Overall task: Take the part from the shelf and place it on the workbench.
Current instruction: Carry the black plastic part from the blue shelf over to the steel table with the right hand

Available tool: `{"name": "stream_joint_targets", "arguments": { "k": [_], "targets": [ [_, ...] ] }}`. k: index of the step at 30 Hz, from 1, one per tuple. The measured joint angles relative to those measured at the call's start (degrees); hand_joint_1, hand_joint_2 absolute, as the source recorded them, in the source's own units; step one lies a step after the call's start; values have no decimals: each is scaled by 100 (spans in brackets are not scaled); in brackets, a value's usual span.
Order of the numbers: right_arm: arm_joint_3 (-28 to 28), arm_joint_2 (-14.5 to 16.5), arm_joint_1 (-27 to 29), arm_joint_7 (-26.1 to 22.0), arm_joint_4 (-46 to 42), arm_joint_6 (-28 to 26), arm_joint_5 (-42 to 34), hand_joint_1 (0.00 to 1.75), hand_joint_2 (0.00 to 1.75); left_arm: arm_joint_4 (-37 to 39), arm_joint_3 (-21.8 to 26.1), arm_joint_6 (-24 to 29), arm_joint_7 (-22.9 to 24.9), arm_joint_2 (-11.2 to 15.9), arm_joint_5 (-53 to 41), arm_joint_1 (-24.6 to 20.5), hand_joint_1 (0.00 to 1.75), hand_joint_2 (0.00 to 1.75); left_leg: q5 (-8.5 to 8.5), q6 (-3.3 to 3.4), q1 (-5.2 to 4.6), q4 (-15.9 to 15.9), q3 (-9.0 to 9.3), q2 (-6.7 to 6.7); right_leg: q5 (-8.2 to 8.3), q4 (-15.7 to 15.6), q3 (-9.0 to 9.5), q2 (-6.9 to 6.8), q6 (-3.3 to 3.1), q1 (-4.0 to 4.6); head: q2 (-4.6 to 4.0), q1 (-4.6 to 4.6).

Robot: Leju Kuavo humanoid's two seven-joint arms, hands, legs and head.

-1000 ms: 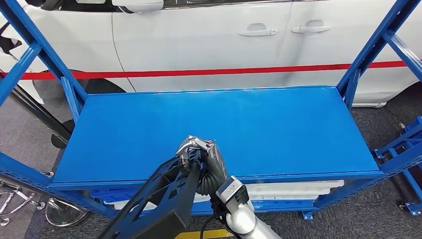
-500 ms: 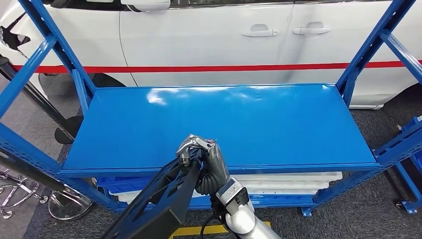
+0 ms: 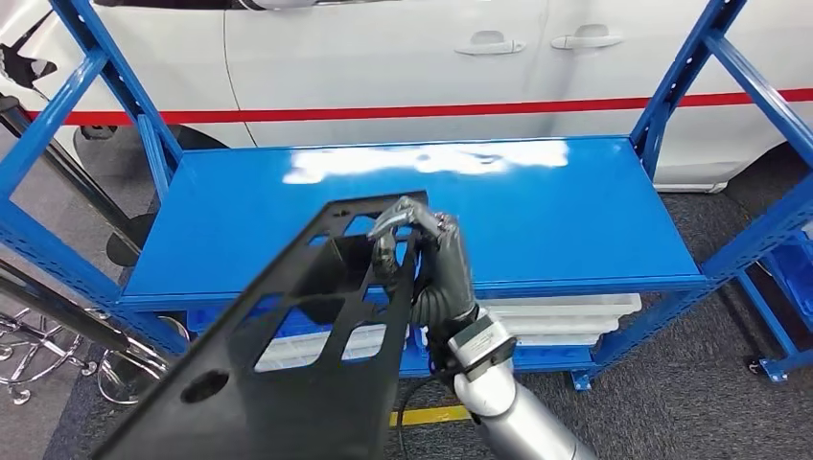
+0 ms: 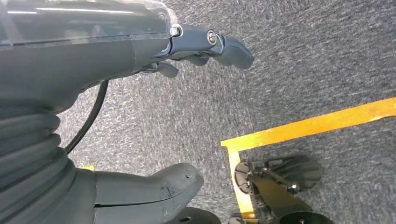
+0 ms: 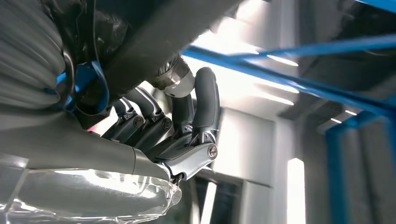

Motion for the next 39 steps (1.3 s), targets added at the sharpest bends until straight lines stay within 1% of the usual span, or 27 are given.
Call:
{"name": "stream_joint_targets", "arguments": {
  "k": [2, 4, 5, 6, 7, 9, 10, 12, 14, 15, 16, 17, 19, 20, 21, 22, 24, 26, 27, 29, 30, 31, 34, 35, 36, 37, 39],
  "targets": [
    [-61, -38, -278, 180, -181, 146, -158, 175, 175, 0, -1, -16, 9, 3, -20, 3, 0, 175, -414, -63, 22, 389, -161, -5, 127, -22, -120, -11, -81, -25, 0, -1],
    [-96, -64, -440, 290, -258, 292, -289, 175, 175, 1, -1, -36, 15, 2, -33, 1, 0, 175, -920, -118, 34, 1114, -362, -7, 242, -14, -272, -20, -104, -19, 0, -1],
    [-103, -76, -475, 314, -268, 342, -330, 175, 175, 1, -1, -46, 14, -1, -38, -1, 0, 175, -1032, -136, 38, 1415, -406, -6, 299, -6, -355, -26, -101, -17, 0, -1],
    [-105, -87, -492, 325, -268, 377, -354, 175, 175, 1, -1, -55, 13, -3, -43, -3, 0, 175, -1013, -145, 39, 1553, -371, -6, 354, 6, -436, -32, -94, -15, 0, -1],
    [-104, -94, -500, 325, -262, 406, -364, 175, 175, 1, 0, -62, 10, -4, -48, -4, 0, 175, -883, -143, 40, 1473, -227, -6, 406, 20, -517, -35, -83, -15, 0, -1],
    [-102, -99, -518, 318, -239, 456, -356, 175, 175, 0, -1, -67, 3, -5, -55, -18, 0, 175, -635, -108, 37, 784, 322, -6, 501, 47, -647, -36, -50, -12, 0, -1],
    [-100, -99, -528, 312, -221, 474, -339, 175, 175, -1, -1, -67, 0, -5, -58, -29, 0, 175, -613, -77, 26, 344, 617, -11, 545, 57, -692, -37, -24, -6, 0, 0],
    [-95, -98, -546, 301, -177, 485, -303, 175, 175, -2, -1, -67, -5, -5, -64, -47, 0, 175, -682, -12, -4, -166, 909, -22, 636, 51, -727, -48, 41, 2, 0, 0],
    [-88, -98, -561, 297, -135, 487, -289, 175, 175, 0, -1, -67, -6, -11, -64, -48, 0, 175, -614, 68, -5, -240, 886, -24, 722, 20, -744, -53, 117, 0, 1, 0],
    [-85, -100, -568, 298, -116, 487, -288, 175, 175, 1, -1, -67, -6, -17, -64, -49, 0, 175, -551, 116, 6, -266, 856, -15, 685, 42, -776, -42, 151, -1, 1, 1],
    [-82, -103, -572, 302, -96, 488, -284, 175, 175, 2, 0, -67, -6, -22, -64, -50, 0, 175, -474, 169, 20, -292, 810, -3, 549, 144, -830, -31, 179, 0, 1, 0],
    [-76, -105, -571, 305, -71, 490, -277, 175, 175, 3, 0, -67, -9, -28, -63, -53, 0, 175, -398, 211, 33, -314, 754, 9, 319, 354, -911, -19, 200, 0, 0, 2],
    [-34, -105, -541, 298, 13, 492, -244, 175, 175, 3, 1, -67, -14, -28, -62, -54, 0, 175, -278, 249, 18, -306, 599, 17, -220, 1049, -1101, -10, 225, -8, 0, 1],
    [0, -105, -503, 283, 70, 492, -222, 175, 175, 3, 1, -67, -15, -28, -61, -52, 0, 175, -226, 247, 13, -292, 517, 18, -357, 1375, -1155, -10, 234, -11, 0, 2],
    [38, -105, -453, 260, 130, 491, -204, 175, 175, 3, 2, -67, -15, -29, -57, -50, 0, 175, -177, 241, 10, -272, 433, 18, -371, 1566, -1141, -9, 238, -14, 0, 1],
    [75, -105, -400, 233, 185, 490, -193, 175, 175, 3, 2, -67, -15, -30, -53, -48, 0, 175, -135, 231, 9, -245, 351, 17, -270, 1549, -1028, -10, 235, -16, 0, 1],
    [137, -100, -319, 185, 273, 490, -189, 175, 175, 3, 2, -66, -10, -32, -45, -48, 0, 175, -69, 202, 9, -176, 208, 13, -34, 955, -523, -9, 196, -16, 0, 1],
    [183, -86, -274, 160, 335, 489, -192, 175, 175, 3, 2, -60, -2, -37, -45, -47, 0, 175, -14, 146, 0, -113, 116, 10, -38, 235, -37, -5, 132, 12, 0, 0],
    [198, -81, -251, 146, 362, 488, -197, 175, 175, 3, 2, -56, 4, -38, -45, -47, 0, 175, 16, 111, -3, -97, 95, 10, -82, 44, 76, -2, 101, 31, 0, -1],
    [214, -76, -188, 115, 414, 488, -206, 175, 175, 3, 2, -50, 16, -38, -42, -43, 0, 175, 88, 34, -4, -110, 78, 7, -41, -25, 73, -1, 33, 41, 0, -1],
    [221, -75, -155, 97, 441, 485, -209, 175, 175, 3, 3, -47, 22, -37, -38, -41, 0, 175, 64, 0, 2, -92, 55, 1, 6, -47, 48, -11, -6, 30, 0, -1],
    [227, -70, -113, 76, 469, 478, -208, 175, 175, 3, 4, -45, 27, -36, -33, -35, 0, 175, -58, -38, 9, -2, 11, -6, 66, -66, 7, -21, -54, 15, 0, -3],
    [236, -49, 89, -42, 553, 412, -140, 175, 175, 3, 9, -35, 50, -34, -23, -23, 0, 175, -832, -145, 41, 860, -245, -14, 241, -81, -186, -51, -138, 2, 1, -9],
    [237, -43, 187, -91, 586, 374, -80, 175, 175, 3, 12, -28, 61, -35, -22, -21, 0, 175, -1000, -170, 48, 1193, -309, -14, 294, -74, -263, -58, -139, 7, 1, -9],
    [237, -39, 297, -137, 622, 328, -4, 175, 175, 3, 16, -17, 71, -35, -22, -18, 0, 175, -1033, -187, 51, 1401, -309, -14, 345, -62, -342, -65, -135, 11, 1, -9],
    [239, -29, 419, -186, 662, 275, 91, 175, 175, 3, 21, -5, 81, -35, -23, -15, 0, 175, -949, -194, 52, 1428, -219, -13, 392, -43, -424, -70, -127, 13, 0, -10],
    [245, 15, 674, -277, 752, 166, 307, 175, 175, 3, 35, 18, 91, -31, -26, -14, 0, 175, -663, -174, 53, 895, 259, -16, 473, 9, -574, -72, -100, 13, 0, -10]
  ]
}}
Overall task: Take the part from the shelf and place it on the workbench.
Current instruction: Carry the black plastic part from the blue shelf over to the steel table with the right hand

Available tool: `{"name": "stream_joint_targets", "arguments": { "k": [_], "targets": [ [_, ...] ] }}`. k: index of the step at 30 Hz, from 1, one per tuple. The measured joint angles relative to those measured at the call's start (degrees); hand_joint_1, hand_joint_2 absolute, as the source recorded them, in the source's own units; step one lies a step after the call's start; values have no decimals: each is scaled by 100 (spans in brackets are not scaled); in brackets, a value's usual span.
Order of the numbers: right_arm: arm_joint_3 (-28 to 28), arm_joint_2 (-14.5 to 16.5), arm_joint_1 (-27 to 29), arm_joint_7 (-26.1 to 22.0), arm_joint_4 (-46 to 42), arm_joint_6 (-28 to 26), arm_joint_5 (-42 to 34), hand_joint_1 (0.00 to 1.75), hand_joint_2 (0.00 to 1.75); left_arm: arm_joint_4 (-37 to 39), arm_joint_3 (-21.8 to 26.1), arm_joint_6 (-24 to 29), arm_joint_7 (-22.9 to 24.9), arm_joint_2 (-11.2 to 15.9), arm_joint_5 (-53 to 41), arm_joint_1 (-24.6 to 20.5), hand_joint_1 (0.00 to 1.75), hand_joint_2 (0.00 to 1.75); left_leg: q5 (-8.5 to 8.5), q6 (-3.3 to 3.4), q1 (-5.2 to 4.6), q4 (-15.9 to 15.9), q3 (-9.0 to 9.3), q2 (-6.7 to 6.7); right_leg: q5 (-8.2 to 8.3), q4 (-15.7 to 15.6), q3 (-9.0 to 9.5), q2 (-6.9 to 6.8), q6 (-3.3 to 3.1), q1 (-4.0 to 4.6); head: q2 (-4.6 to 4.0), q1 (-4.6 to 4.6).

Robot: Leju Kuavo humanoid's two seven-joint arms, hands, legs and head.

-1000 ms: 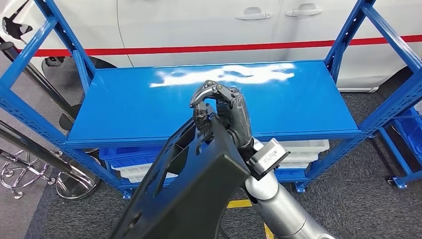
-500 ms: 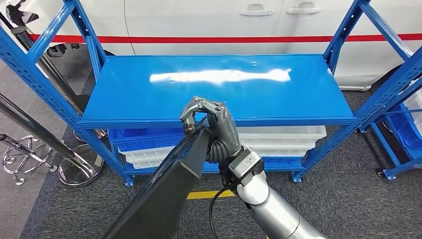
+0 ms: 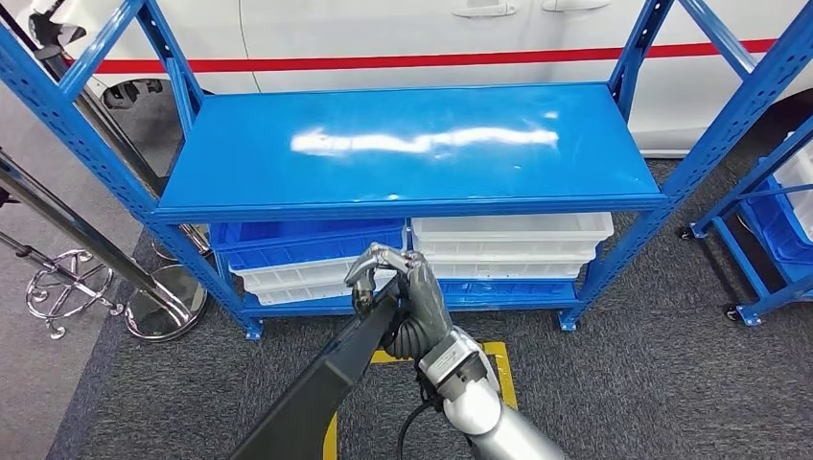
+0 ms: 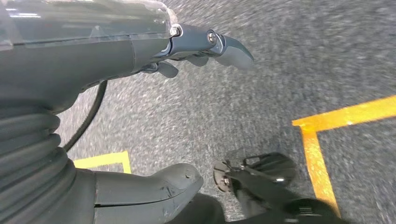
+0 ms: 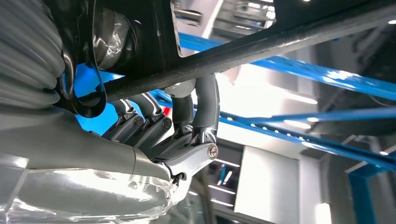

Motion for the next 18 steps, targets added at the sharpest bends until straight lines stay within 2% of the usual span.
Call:
{"name": "stream_joint_targets", "arguments": {
  "k": [1, 2, 3, 4, 6, 7, 8, 9, 10, 11, 12, 13, 14, 15, 16, 17, 18],
  "targets": [
    [5, 35, 124, -37, 55, -56, 120, 175, 175, 0, 6, 7, 2, 3, -2, -5, 0, 175, 39, 27, -10, -436, 312, -4, 34, 25, -57, 2, 21, 8, 0, 0],
    [14, 74, 249, -66, 119, -107, 240, 175, 175, 0, 11, 12, 2, 7, -3, -10, 0, 175, 31, 63, -21, -793, 550, -11, 72, 35, -90, 3, 49, 13, 0, 1],
    [30, 112, 369, -96, 199, -160, 359, 175, 175, 0, 20, 17, 2, 9, -3, -12, 0, 175, -10, 103, -37, -1039, 692, -19, 112, 36, -104, 2, 81, 14, 0, 1],
    [47, 150, 486, -126, 288, -208, 469, 175, 175, 0, 33, 20, 1, 10, -4, -12, 0, 175, -36, 144, -56, -1151, 736, -26, 157, 24, -107, 1, 117, 13, 0, 1],
    [75, 207, 701, -188, 483, -283, 644, 175, 175, 1, 72, 20, 0, 8, -10, -3, 0, 175, 67, 238, -48, -1209, 683, -18, 194, 17, -124, 10, 196, 13, 0, 3],
    [80, 223, 785, -215, 565, -303, 700, 175, 175, 1, 87, 16, -1, 6, -14, -6, 0, 175, 137, 291, -36, -1234, 646, -5, 92, 86, -161, 24, 227, 15, 0, 4],
    [81, 227, 853, -238, 642, -319, 740, 175, 175, 1, 99, 11, -1, 4, -19, -9, 0, 175, 215, 340, -22, -1262, 593, 9, -114, 252, -223, 39, 253, 15, 0, 5],
    [82, 222, 900, -256, 708, -328, 767, 175, 175, 0, 106, 6, -1, 3, -24, -13, 0, 175, 284, 375, -20, -1267, 527, 23, -408, 540, -309, 51, 268, 4, 0, 6],
    [82, 213, 933, -266, 771, -333, 783, 175, 175, 0, 109, 1, 0, 2, -30, -13, 0, 175, 348, 397, -26, -1261, 440, 28, -692, 891, -397, 59, 279, -1, 0, 6],
    [81, 199, 964, -270, 827, -338, 794, 175, 175, 0, 110, -4, 1, 1, -40, -11, 0, 175, 407, 402, -31, -1249, 352, 35, -890, 1242, -465, 62, 290, -7, 0, 5],
    [80, 182, 995, -271, 873, -344, 802, 175, 175, 0, 111, -10, 4, -1, -52, -9, 0, 175, 462, 397, -35, -1230, 264, 42, -960, 1491, -480, 63, 300, -11, 0, 5],
    [77, 163, 1026, -273, 907, -351, 810, 175, 175, 0, 111, -16, 10, -2, -64, -8, 0, 175, 510, 385, -35, -1204, 175, 46, -897, 1558, -408, 63, 305, -17, 0, 4],
    [73, 146, 1054, -275, 933, -357, 820, 175, 175, 0, 111, -22, 18, -5, -76, -7, 0, 175, 552, 372, -35, -1170, 86, 49, -754, 1418, -231, 62, 304, -26, 0, 4],
    [68, 134, 1075, -277, 951, -361, 830, 175, 175, 0, 111, -26, 29, -10, -91, -9, 0, 175, 588, 353, -34, -1128, 5, 50, -617, 1093, 44, 62, 294, -34, 0, 4],
    [63, 128, 1088, -280, 961, -364, 840, 175, 175, 0, 111, -31, 41, -15, -105, -10, 0, 175, 619, 329, -41, -1082, -70, 48, -577, 662, 358, 62, 277, -32, 0, 5],
    [57, 125, 1099, -284, 965, -368, 848, 175, 175, 0, 111, -38, 52, -21, -120, -9, 0, 175, 648, 299, -45, -1048, -117, 47, -577, 315, 598, 63, 248, -22, 0, 0],
    [50, 125, 1114, -290, 965, -377, 855, 175, 175, 0, 111, -45, 62, -25, -133, -11, 0, 175, 677, 263, -48, -1022, -142, 47, -620, 67, 751, 68, 218, -9, 0, -1]
  ]
}}
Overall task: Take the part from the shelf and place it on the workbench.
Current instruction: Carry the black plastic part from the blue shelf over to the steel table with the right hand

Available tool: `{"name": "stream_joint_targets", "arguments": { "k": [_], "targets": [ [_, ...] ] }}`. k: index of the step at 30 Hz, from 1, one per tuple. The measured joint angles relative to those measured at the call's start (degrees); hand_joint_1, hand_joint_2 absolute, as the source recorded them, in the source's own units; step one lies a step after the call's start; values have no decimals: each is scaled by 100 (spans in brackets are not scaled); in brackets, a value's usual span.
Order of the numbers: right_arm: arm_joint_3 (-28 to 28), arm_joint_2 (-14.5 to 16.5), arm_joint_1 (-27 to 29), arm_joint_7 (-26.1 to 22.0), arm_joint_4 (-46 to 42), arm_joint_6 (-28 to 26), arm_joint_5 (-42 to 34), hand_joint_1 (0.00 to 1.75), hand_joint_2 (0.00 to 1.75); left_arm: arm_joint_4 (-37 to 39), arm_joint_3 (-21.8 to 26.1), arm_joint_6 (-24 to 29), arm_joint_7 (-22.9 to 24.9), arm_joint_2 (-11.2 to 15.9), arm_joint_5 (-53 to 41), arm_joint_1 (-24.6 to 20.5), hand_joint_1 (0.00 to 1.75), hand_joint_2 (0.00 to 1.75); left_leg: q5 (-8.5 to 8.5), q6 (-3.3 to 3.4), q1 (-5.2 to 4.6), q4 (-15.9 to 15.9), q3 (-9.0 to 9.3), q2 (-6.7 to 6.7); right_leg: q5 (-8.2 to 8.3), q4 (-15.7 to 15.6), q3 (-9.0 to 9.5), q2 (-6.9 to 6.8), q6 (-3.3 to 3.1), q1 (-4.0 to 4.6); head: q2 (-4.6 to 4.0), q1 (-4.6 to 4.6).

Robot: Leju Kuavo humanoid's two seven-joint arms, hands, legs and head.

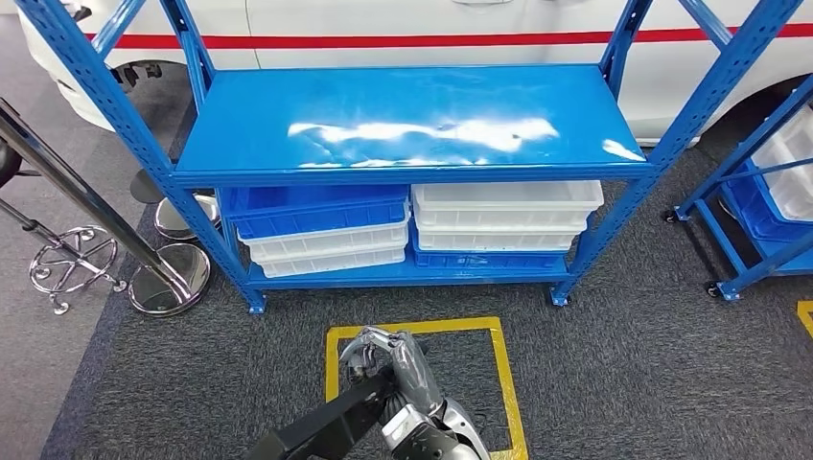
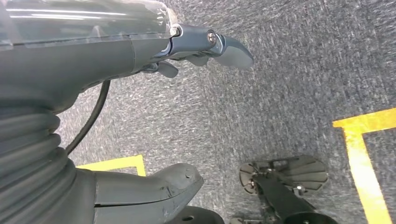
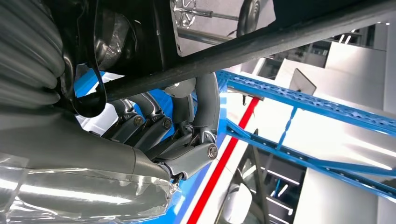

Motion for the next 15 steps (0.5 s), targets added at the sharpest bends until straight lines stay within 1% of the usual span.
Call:
{"name": "stream_joint_targets", "arguments": {
  "k": [1, 2, 3, 4, 5, 6, 7, 8, 9, 10, 11, 12, 13, 14, 15],
  "targets": [
    [-10, -1, 17, -6, -1, -8, 6, 175, 175, 0, 0, -10, 8, -4, -15, -1, 0, 175, 36, -38, 0, 6, -12, 0, -37, -107, 46, 6, -35, 18, 0, -3],
    [-20, -3, 39, -11, -1, -15, 11, 175, 175, 0, -1, -17, 14, -8, -29, -2, 0, 175, 78, -81, 4, -4, -12, 0, 2, -108, 18, 11, -79, 23, 0, -6],
    [-33, -4, 59, -16, 0, -20, 16, 175, 175, 0, -1, -23, 19, -10, -40, -2, 0, 175, 83, -119, 15, 8, -26, -4, 48, -133, -8, 8, -125, 15, 0, -3],
    [-47, -4, 75, -17, 1, -18, 20, 175, 175, 0, -1, -27, 24, -13, -52, 1, 0, 175, 4, -156, 24, 61, -63, -10, 108, -142, -51, 2, -177, 7, 0, -5],
    [-59, -3, 89, -20, 1, -12, 22, 175, 175, 0, -1, -30, 28, -14, -56, 7, 0, 175, -178, -192, 31, 203, -124, -16, 176, -158, -106, -6, -225, -5, 0, -4],
    [-71, -3, 102, -23, 2, -5, 24, 175, 175, 0, -1, -33, 32, -14, -60, 10, 0, 175, -457, -221, 43, 463, -212, -21, 244, -164, -177, -13, -258, -11, 0, -5],
    [-83, -3, 114, -29, 2, 3, 25, 175, 175, 1, -1, -37, 34, -15, -63, 11, 0, 175, -759, -249, 46, 801, -312, -22, 306, -162, -260, -13, -279, -6, 0, -6],
    [-94, -3, 125, -36, 5, 10, 23, 175, 175, 1, -1, -40, 35, -17, -67, 12, 0, 175, -997, -273, 50, 1168, -394, -22, 369, -156, -351, -16, -289, -1, 0, -5],
    [-106, -3, 137, -42, 10, 13, 21, 175, 175, 1, -1, -42, 38, -20, -75, 11, 0, 175, -1115, -292, 54, 1461, -425, -22, 432, -148, -444, -17, -289, 5, 0, -6],
    [-119, -3, 146, -48, 19, 15, 18, 175, 175, 1, -1, -42, 40, -22, -82, 11, 0, 175, -1085, -301, 56, 1593, -370, -22, 492, -133, -539, -19, -283, 9, 0, -6],
    [-129, -2, 154, -58, 30, 20, 15, 175, 175, 0, -1, -42, 42, -22, -88, 10, 0, 175, -951, -302, 57, 1535, -218, -22, 547, -112, -633, -19, -273, 10, 0, -6],
    [-136, -1, 158, -72, 38, 26, 17, 175, 175, 0, -1, -42, 40, -22, -96, 8, 0, 175, -786, -290, 57, 1303, 17, -22, 596, -88, -718, -19, -260, 11, 0, -7],
    [-141, 1, 158, -92, 40, 31, 26, 175, 175, 0, -1, -42, 32, -21, -101, 1, 0, 175, -690, -263, 54, 913, 339, -23, 642, -61, -791, -18, -242, 12, 0, -7],
    [-144, 4, 153, -117, 32, 35, 42, 175, 175, 0, -2, -42, 16, -20, -106, -9, 0, 175, -689, -228, 43, 459, 666, -24, 686, -39, -847, -19, -218, 18, 0, -6],
    [-146, 7, 146, -137, 15, 34, 60, 175, 175, 0, -3, -43, -3, -18, -113, -19, 0, 175, -735, -194, 30, 108, 906, -26, 735, -32, -880, -23, -189, 22, 0, -5]
  ]
}}
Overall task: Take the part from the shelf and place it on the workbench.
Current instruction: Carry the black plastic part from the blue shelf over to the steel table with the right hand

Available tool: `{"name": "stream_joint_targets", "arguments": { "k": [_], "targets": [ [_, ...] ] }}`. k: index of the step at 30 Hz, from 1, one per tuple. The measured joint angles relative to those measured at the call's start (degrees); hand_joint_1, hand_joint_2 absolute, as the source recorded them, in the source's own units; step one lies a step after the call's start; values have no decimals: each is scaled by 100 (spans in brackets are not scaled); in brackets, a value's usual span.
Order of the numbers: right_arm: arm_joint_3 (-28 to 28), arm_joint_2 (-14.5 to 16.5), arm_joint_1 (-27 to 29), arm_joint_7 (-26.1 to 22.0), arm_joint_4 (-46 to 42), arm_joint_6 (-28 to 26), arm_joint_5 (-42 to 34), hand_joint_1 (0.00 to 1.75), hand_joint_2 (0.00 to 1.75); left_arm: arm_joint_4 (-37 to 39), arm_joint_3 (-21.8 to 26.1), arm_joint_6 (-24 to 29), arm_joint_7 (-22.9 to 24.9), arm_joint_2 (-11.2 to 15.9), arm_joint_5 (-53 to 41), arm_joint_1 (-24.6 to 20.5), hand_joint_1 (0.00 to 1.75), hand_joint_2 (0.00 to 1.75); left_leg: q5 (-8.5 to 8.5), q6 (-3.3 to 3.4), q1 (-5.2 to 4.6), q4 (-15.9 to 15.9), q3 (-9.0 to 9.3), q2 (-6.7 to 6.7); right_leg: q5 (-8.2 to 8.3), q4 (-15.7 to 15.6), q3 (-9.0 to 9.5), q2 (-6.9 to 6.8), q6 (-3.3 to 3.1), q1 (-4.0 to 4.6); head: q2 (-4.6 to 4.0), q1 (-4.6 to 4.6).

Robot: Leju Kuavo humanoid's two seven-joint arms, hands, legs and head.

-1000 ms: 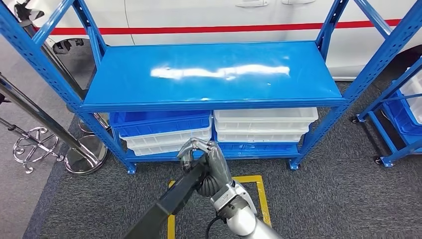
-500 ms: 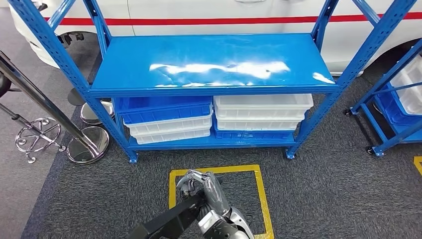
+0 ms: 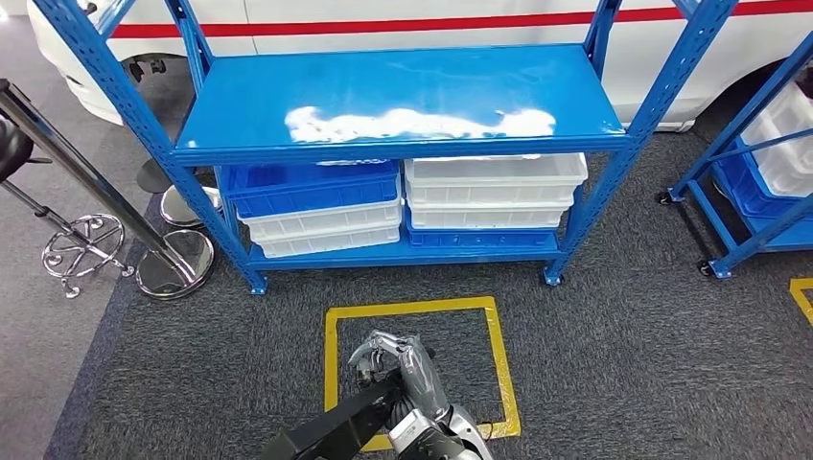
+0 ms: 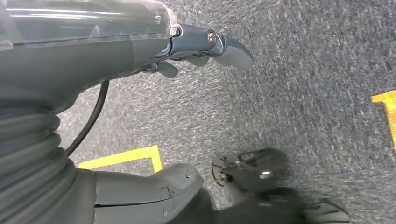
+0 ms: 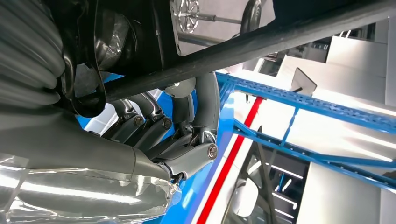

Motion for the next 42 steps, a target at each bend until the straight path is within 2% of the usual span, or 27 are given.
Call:
{"name": "stream_joint_targets", "arguments": {
  "k": [2, 4, 6, 8, 9, 10, 11, 13, 15, 16, 18, 20, 22, 24, 25, 26, 27, 28, 30, 32, 34, 35, 37, 39, 40, 41, 42],
  "targets": [
    [-1, 11, -29, -18, -65, -19, 32, 175, 175, 0, -2, -11, -47, 3, -23, -11, 0, 175, -66, 63, -36, -356, 177, -5, 104, -15, -25, -12, 68, -2, 0, 2],
    [-1, 31, -76, -10, -160, -76, 71, 175, 175, 1, -9, -34, -80, 3, -73, -8, 0, 175, 42, 142, -27, -383, 103, 5, 146, -31, -51, -7, 136, -8, 0, 2],
    [2, 55, -151, 37, -291, -171, 136, 175, 175, 2, -25, -64, -72, 7, -142, -18, 0, 175, 184, 237, 0, -412, 2, 30, -198, 246, -173, 8, 190, -16, 0, 3],
    [19, 81, -275, 140, -441, -263, 206, 175, 175, 2, -64, -100, -4, 11, -239, -43, 0, 175, 306, 287, -1, -391, -157, 46, -778, 959, -383, 14, 231, -40, 0, 3],
    [32, 90, -351, 200, -509, -294, 233, 175, 175, 2, -96, -115, 41, 13, -291, -56, 0, 175, 362, 289, -3, -369, -247, 49, -943, 1319, -459, 16, 252, -51, 0, 2],
    [43, 93, -427, 253, -566, -313, 251, 175, 175, 2, -128, -126, 79, 13, -334, -66, 0, 175, 411, 283, -3, -343, -337, 50, -974, 1549, -468, 16, 268, -60, 0, 2],
    [50, 94, -495, 297, -616, -325, 262, 175, 175, 2, -154, -132, 108, 13, -363, -73, 0, 175, 453, 270, -1, -313, -423, 51, -890, 1593, -389, 15, 280, -71, 0, 2],
    [63, 99, -618, 352, -704, -333, 268, 175, 175, 2, -196, -141, 138, 12, -401, -78, 0, 175, 520, 228, 7, -234, -583, 45, -609, 1062, 85, 14, 284, -96, 0, 2],
    [90, 112, -739, 404, -768, -324, 258, 175, 175, 2, -246, -166, 179, 12, -459, -80, 0, 175, 572, 168, -2, -152, -714, 38, -578, 314, 592, 25, 252, -89, 0, 2],
    [109, 120, -802, 447, -781, -305, 240, 175, 175, 2, -275, -187, 213, 13, -501, -83, 0, 175, 601, 132, -9, -125, -753, 36, -626, 108, 702, 33, 226, -75, 0, 2],
    [151, 144, -949, 558, -772, -243, 161, 175, 175, 2, -344, -226, 294, 12, -605, -88, 0, 175, 674, 46, -7, -118, -801, 35, -631, 6, 693, 46, 142, -50, 0, 0],
    [181, 198, -1096, 652, -732, -185, 50, 175, 175, 2, -413, -246, 356, 11, -692, -91, 0, 175, 575, -28, 17, -29, -867, 27, -545, -24, 634, 30, 28, -56, 0, -1],
    [203, 272, -1221, 693, -687, -154, -41, 175, 175, 2, -470, -263, 384, 11, -747, -92, 0, 175, 150, -82, 37, 461, -1046, 18, -452, -41, 548, 9, -66, -57, 0, -1],
    [225, 326, -1308, 701, -643, -134, -108, 175, 175, 2, -516, -280, 394, 11, -776, -98, 0, 175, -284, -116, 40, 1201, -1269, 15, -366, -32, 430, -6, -100, -32, 0, -1],
    [236, 346, -1340, 703, -619, -116, -149, 175, 175, 2, -541, -289, 397, 11, -790, -101, 0, 175, -362, -121, 40, 1439, -1307, 14, -324, -25, 367, -12, -105, -17, 0, -1],
    [246, 373, -1375, 704, -593, -93, -202, 175, 175, 2, -565, -299, 399, 11, -807, -104, 0, 175, -320, -113, 39, 1463, -1241, 14, -284, -17, 307, -13, -106, -6, 0, -1],
    [260, 410, -1420, 705, -568, -67, -259, 175, 175, 2, -586, -309, 401, 11, -823, -106, 0, 175, -193, -94, 37, 1281, -1070, 13, -248, -7, 254, -8, -104, 5, 0, -1],
    [278, 455, -1475, 709, -551, -31, -320, 175, 175, 2, -601, -315, 399, 11, -834, -113, 0, 175, -23, -58, 28, 888, -800, 7, -218, 2, 217, -1, -99, 14, 0, -1],
    [332, 557, -1604, 724, -537, 63, -428, 175, 175, 2, -623, -306, 374, 13, -826, -147, 0, 175, 147, 27, -5, 83, -307, -11, -158, 11, 163, 6, -63, 27, 0, -1],
    [424, 639, -1713, 738, -537, 171, -509, 175, 175, 2, -635, -281, 313, 14, -769, -185, 0, 175, 162, 85, -44, -253, -137, -23, -83, -3, 132, -3, 2, 16, 0, -1],
    [565, 698, -1761, 721, -538, 249, -572, 175, 175, 2, -635, -250, 234, 13, -682, -202, 0, 175, 257, 135, -40, -323, -148, -11, -31, -28, 120, -2, 74, 6, 0, -1],
    [638, 719, -1772, 706, -541, 274, -597, 175, 175, 2, -634, -233, 201, 12, -641, -211, 0, 175, 314, 169, -23, -360, -165, 2, -86, 3, 100, 5, 106, 6, 0, -1],
    [775, 734, -1794, 671, -560, 298, -620, 175, 175, 2, -627, -202, 152, 15, -573, -231, 0, 175, 437, 238, 15, -407, -255, 32, -484, 386, -46, 19, 158, -5, 0, 0],
    [896, 727, -1801, 642, -604, 260, -565, 175, 175, 2, -607, -189, 135, 32, -533, -238, 0, 175, 523, 264, 10, -373, -410, 41, -988, 1134, -269, 23, 202, -35, 0, 0],
    [947, 720, -1799, 633, -632, 227, -524, 175, 175, 2, -595, -187, 134, 41, -522, -236, 0, 175, 558, 258, 10, -344, -488, 44, -1096, 1433, -324, 22, 225, -51, 0, 0],
    [992, 714, -1799, 633, -658, 191, -485, 175, 175, 2, -585, -186, 134, 48, -510, -235, 0, 175, 589, 246, 12, -305, -568, 47, -1076, 1571, -298, 22, 245, -68, 0, 0],
    [1023, 710, -1800, 645, -682, 163, -462, 175, 175, 2, -578, -186, 134, 50, -497, -233, 0, 175, 613, 231, 17, -256, -645, 48, -946, 1484, -164, 20, 260, -86, 0, 0]
  ]
}}
